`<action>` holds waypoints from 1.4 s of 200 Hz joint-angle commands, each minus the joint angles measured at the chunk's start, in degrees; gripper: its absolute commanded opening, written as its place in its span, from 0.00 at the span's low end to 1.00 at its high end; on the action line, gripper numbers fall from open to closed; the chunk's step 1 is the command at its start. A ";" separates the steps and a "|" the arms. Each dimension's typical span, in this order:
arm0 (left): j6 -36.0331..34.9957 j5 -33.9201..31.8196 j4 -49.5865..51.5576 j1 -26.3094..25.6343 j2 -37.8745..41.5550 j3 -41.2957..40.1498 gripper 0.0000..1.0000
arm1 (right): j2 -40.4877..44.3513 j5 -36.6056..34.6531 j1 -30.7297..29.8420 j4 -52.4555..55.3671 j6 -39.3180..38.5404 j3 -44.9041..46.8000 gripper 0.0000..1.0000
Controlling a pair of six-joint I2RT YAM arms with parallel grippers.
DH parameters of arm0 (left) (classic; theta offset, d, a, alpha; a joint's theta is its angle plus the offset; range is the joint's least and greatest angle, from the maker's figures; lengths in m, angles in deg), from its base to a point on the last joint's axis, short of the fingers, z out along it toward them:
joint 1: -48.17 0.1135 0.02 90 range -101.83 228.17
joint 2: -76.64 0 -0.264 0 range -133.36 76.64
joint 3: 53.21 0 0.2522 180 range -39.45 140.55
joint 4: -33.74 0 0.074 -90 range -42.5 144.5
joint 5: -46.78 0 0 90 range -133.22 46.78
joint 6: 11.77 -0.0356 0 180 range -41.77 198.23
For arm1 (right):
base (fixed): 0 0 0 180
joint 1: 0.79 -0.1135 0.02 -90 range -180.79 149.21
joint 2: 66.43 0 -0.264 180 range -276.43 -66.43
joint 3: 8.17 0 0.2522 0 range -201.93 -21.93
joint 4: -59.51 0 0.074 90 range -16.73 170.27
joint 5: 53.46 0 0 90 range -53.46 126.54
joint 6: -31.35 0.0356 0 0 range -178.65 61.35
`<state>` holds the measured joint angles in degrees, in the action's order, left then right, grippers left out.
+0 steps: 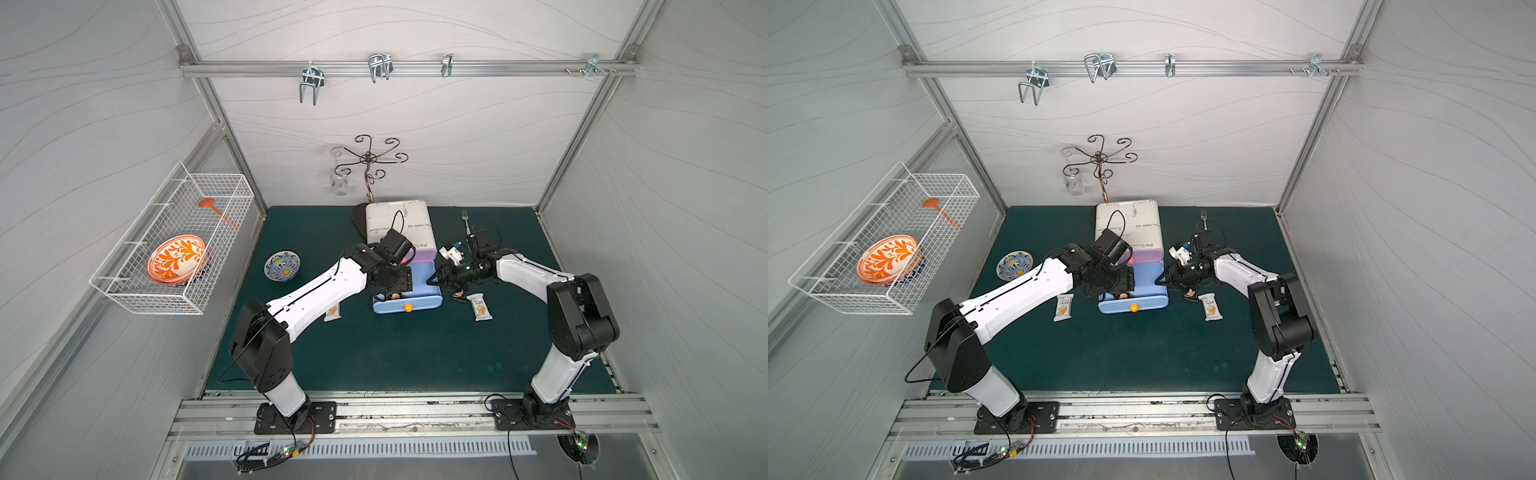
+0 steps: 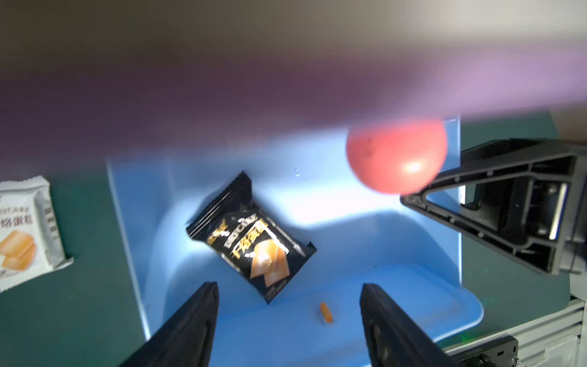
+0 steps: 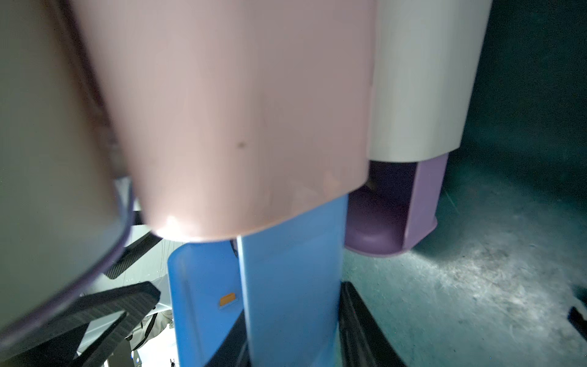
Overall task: Take the cookies out of the drawer
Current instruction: Pick up the cookie from the drawer.
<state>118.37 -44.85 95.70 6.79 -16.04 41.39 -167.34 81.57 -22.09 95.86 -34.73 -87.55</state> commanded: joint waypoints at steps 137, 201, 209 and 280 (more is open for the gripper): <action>6.65 -2.59 2.27 -2.34 4.00 -2.81 0.74 | 0.43 0.68 -0.04 1.56 -2.27 -0.64 0.39; 7.95 -3.83 1.08 -2.34 0.24 -5.26 0.69 | 0.53 0.63 -0.01 2.09 -2.83 -0.53 0.39; 7.90 -4.08 0.62 -2.32 0.01 -5.34 0.69 | 0.55 0.67 -0.01 2.11 -2.91 -0.48 0.38; 7.31 -3.19 -0.17 -2.37 -6.58 -2.79 0.72 | 0.88 0.58 -0.08 2.20 -3.01 -0.02 0.38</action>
<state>125.41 -48.42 96.01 4.73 -20.28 36.54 -167.34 80.94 -22.07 97.41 -36.91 -87.55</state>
